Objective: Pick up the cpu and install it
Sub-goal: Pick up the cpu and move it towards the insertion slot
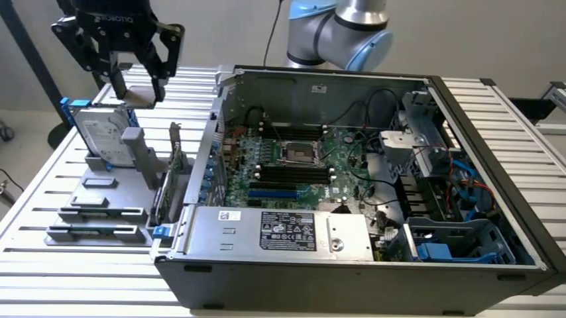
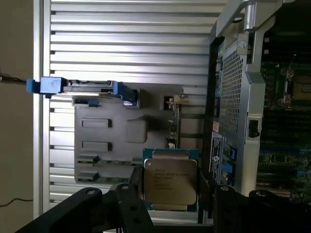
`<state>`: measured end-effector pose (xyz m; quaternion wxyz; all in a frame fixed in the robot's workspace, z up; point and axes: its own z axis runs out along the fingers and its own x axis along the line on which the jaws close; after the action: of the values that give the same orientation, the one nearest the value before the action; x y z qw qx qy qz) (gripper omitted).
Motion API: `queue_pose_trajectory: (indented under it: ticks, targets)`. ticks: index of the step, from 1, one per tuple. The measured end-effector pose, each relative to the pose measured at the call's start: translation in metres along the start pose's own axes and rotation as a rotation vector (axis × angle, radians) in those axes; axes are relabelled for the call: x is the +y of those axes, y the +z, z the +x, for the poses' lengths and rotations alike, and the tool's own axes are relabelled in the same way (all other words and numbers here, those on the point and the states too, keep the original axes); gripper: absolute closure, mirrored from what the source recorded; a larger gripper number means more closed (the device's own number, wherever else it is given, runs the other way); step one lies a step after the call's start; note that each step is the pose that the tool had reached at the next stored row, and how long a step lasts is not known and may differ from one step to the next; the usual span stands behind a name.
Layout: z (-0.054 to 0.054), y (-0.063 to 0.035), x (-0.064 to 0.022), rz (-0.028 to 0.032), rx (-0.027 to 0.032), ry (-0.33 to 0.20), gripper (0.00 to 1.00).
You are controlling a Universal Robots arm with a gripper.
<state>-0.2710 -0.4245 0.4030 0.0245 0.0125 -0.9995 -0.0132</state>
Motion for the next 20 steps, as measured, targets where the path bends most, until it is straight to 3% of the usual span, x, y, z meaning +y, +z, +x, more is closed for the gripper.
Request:
queue_pose_trajectory:
  ticks: [20]
  targets:
    - [-0.091,-0.002,0.0014,-0.0005,0.0,0.0,0.45]
